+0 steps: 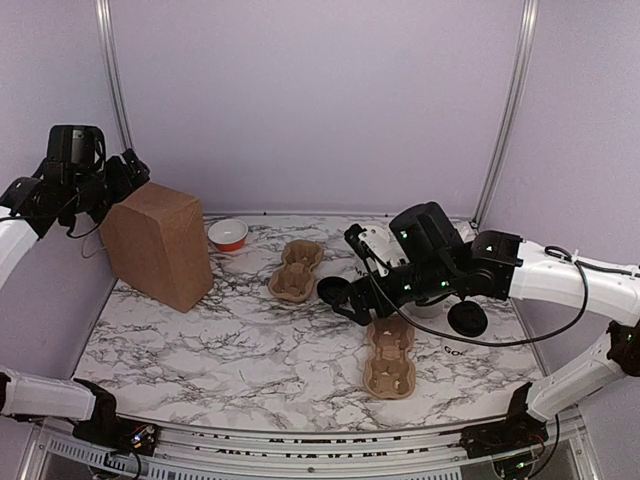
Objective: Pack the takeout coffee
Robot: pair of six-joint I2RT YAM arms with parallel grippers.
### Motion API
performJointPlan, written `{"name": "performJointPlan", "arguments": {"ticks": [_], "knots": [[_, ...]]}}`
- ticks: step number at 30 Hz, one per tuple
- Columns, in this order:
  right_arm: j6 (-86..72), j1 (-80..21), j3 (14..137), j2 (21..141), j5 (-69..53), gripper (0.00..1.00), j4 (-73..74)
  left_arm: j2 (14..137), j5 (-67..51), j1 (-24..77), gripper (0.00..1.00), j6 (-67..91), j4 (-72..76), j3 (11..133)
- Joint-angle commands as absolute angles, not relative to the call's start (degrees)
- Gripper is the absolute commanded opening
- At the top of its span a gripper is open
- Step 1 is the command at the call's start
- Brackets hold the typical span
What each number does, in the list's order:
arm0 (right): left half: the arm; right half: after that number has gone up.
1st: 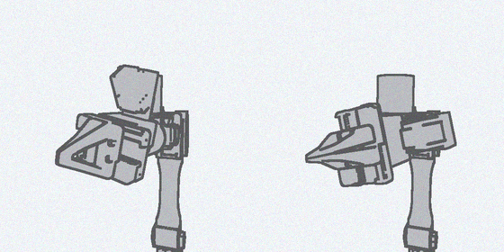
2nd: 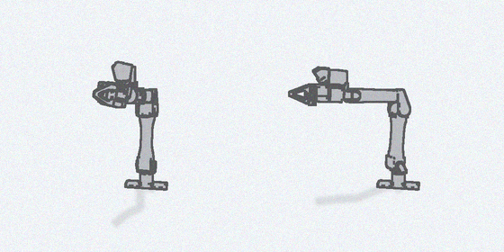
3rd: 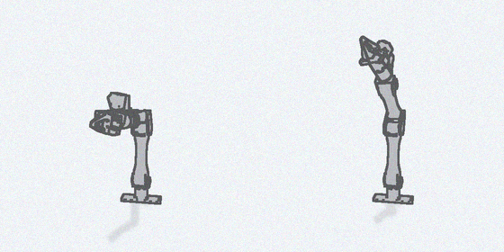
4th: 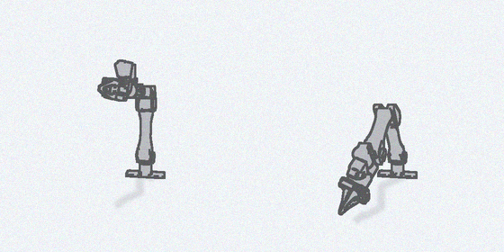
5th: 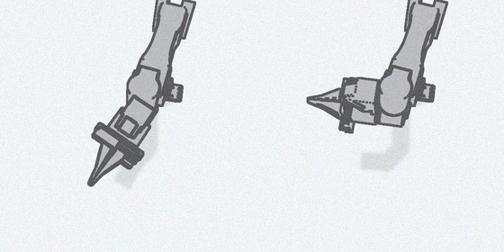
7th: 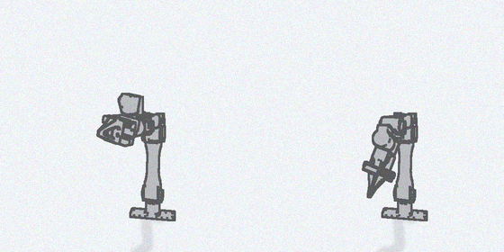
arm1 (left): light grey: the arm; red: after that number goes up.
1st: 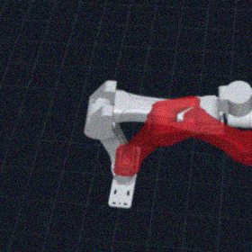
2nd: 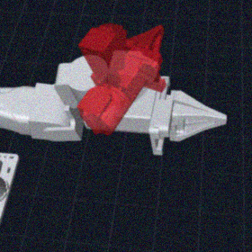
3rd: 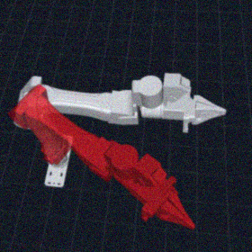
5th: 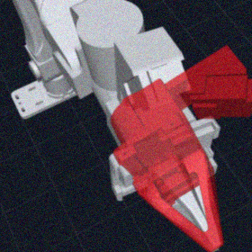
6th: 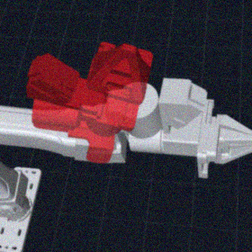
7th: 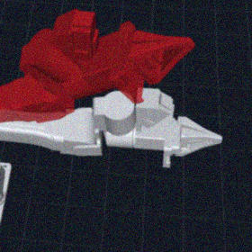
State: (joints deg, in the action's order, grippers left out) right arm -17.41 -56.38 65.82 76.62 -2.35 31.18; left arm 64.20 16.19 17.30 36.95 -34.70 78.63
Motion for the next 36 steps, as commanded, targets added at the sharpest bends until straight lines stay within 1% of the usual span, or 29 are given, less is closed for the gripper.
{"name": "performJointPlan", "arguments": {"ticks": [1, 9, 12, 15, 22, 26, 36], "knots": [[-14.4, -53.9, 69.0, 77.5, -6.9, 0.93, 27.9, 67.6, 12.3, 6.2, 0.99, 33.4, -40.7, 82.3], [-13.1, -52.4, 70.0, 77.8, -7.9, 0.94, 27.1, 76.8, 5.6, -8.8, 0.98, 29.8, -40.5, 88.1], [-13.2, -52.3, 70.1, 77.6, -7.8, 0.94, 26.7, 80.9, 1.7, -13.5, 0.94, 29.7, -40.3, 90.8], [-13.6, -52.4, 69.9, 77.4, -7.4, 0.94, 26.3, 85.0, -1.8, -16.5, 0.86, 29.5, -40.4, 94.1], [-15.2, -52.3, 67.1, 74.9, -5.7, 0.94, 23.5, 93.5, -3.8, -19.1, 0.69, 29.2, -40.7, 98.9], [-16.1, -52.3, 65.7, 73.7, -4.9, 0.94, 22.6, 96.5, -4.0, -19.2, 0.66, 29.6, -41.0, 101.1], [-16.6, -52.4, 63.6, 72.1, -4.0, 0.95, 20.9, 102.6, -1.0, -19.1, 0.54, 29.7, -41.6, 106.0]]}}
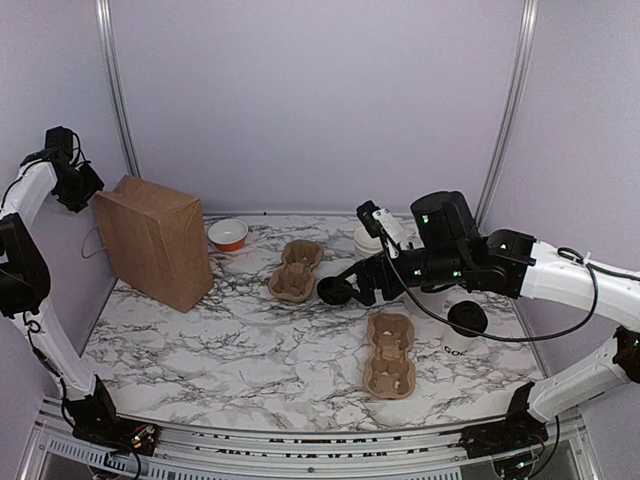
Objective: Pack the takeout coffee
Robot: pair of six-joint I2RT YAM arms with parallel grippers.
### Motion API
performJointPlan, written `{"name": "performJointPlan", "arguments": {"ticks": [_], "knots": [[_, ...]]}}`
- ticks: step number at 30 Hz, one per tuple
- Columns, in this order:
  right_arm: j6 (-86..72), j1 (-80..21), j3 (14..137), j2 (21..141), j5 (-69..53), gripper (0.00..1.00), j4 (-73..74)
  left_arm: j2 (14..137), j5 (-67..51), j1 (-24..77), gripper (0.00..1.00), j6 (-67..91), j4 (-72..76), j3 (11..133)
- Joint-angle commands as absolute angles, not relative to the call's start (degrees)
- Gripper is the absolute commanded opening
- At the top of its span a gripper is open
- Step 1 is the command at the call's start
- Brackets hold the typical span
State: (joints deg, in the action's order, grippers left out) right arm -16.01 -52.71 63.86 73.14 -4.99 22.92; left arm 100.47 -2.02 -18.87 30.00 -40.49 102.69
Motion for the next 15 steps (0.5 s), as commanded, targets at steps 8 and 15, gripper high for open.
{"name": "performJointPlan", "arguments": {"ticks": [8, 15], "knots": [[-17.2, -52.3, 62.8, 71.6, -4.5, 0.95, 19.8, 104.9, 0.9, -18.6, 0.45, 29.6, -41.6, 106.9], [-17.6, -52.3, 62.1, 71.3, -4.4, 0.95, 19.4, 106.1, 1.6, -17.2, 0.31, 29.3, -41.6, 108.0]]}}
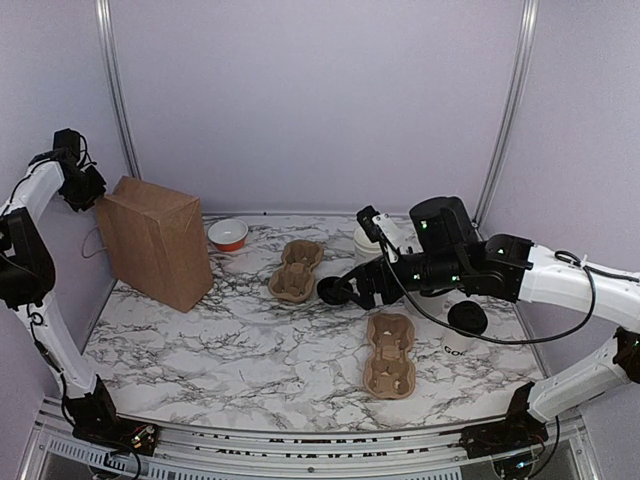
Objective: Pack the takeout coffee
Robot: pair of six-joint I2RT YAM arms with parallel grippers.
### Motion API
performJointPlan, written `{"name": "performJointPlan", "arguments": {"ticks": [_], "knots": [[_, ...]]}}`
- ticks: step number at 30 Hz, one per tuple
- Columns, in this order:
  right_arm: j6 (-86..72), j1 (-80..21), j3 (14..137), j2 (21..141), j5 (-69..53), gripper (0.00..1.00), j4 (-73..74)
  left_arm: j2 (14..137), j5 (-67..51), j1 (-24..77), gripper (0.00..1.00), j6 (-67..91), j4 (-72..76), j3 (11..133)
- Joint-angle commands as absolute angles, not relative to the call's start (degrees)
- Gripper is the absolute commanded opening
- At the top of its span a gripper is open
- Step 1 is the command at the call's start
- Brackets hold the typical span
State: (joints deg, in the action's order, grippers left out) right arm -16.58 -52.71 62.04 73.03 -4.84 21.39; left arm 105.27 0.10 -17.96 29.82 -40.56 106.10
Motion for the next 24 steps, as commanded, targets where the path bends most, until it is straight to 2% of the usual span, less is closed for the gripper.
{"name": "performJointPlan", "arguments": {"ticks": [1, 9, 18, 24], "knots": [[-17.7, -52.3, 62.1, 71.2, -4.5, 0.94, 19.4, 106.1, 1.9, -17.0, 0.29, 29.3, -41.6, 108.0], [-17.4, -52.3, 62.1, 70.9, -4.3, 0.95, 19.9, 105.6, 2.9, -15.7, 0.0, 28.8, -41.7, 107.7], [-16.8, -52.3, 63.1, 71.3, -4.2, 0.95, 19.8, 98.7, 3.0, -12.9, 0.0, 26.0, -41.9, 103.8], [-15.3, -52.3, 66.7, 73.3, -2.9, 0.95, 20.3, 89.4, 4.0, -5.7, 0.0, 23.4, -41.8, 99.3]]}}
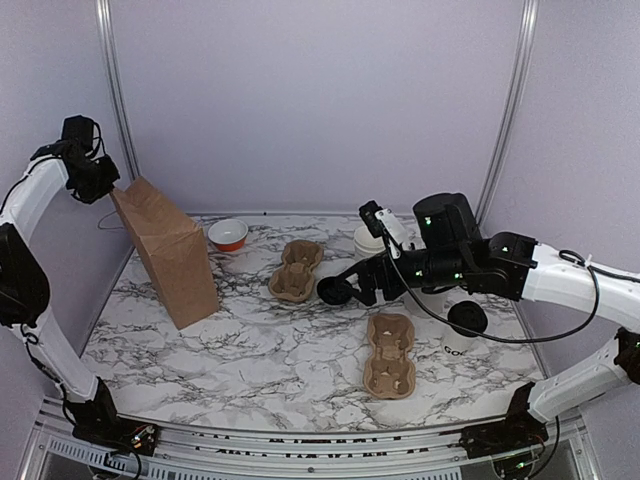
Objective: Pack the takeout coffee
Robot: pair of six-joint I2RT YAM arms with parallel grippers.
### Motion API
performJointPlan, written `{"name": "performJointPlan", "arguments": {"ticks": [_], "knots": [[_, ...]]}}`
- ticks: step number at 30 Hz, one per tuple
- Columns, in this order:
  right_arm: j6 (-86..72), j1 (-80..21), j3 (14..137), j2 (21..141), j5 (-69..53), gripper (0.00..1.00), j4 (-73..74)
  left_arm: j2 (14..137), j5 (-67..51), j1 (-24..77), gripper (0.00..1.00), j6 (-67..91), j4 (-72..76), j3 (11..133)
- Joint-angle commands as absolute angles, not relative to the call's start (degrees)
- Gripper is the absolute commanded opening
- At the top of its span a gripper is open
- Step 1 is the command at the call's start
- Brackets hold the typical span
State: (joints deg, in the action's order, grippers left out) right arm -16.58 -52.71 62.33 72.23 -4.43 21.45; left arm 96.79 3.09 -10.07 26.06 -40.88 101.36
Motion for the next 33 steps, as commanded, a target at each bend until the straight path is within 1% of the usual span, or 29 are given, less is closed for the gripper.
{"name": "performJointPlan", "arguments": {"ticks": [1, 6, 14, 18, 20, 26, 29, 33], "knots": [[-15.2, -52.3, 67.2, 73.8, -2.7, 0.95, 20.3, 87.8, 4.5, -4.3, 0.0, 23.5, -41.8, 98.2], [-14.8, -52.3, 69.6, 76.0, -2.2, 0.95, 19.3, 77.6, 6.9, 3.3, 0.0, 24.6, -38.9, 90.9], [-14.4, -52.3, 74.8, 82.1, -4.4, 0.95, 16.8, 61.3, 6.0, 17.7, 0.0, 25.4, -24.7, 74.9], [-14.3, -52.2, 80.2, 85.8, -7.8, 0.95, 16.0, 57.6, 5.2, 24.9, 0.0, 22.0, -19.0, 72.2], [-14.2, -52.2, 82.3, 87.2, -8.9, 0.95, 15.9, 55.4, 6.0, 29.1, 0.0, 20.1, -13.3, 69.3], [-13.3, -52.0, 88.8, 90.2, -6.1, 0.95, 18.3, 52.3, 7.6, 37.9, 0.0, 17.0, -2.4, 63.0], [-15.1, -50.4, 90.0, 90.6, -5.8, 0.95, 19.0, 51.3, 8.3, 41.7, 0.0, 15.9, 0.8, 60.2], [-18.3, -48.5, 88.4, 89.5, -10.9, 0.95, 16.2, 48.5, 8.4, 44.6, 0.0, 16.3, 3.8, 54.4]]}}
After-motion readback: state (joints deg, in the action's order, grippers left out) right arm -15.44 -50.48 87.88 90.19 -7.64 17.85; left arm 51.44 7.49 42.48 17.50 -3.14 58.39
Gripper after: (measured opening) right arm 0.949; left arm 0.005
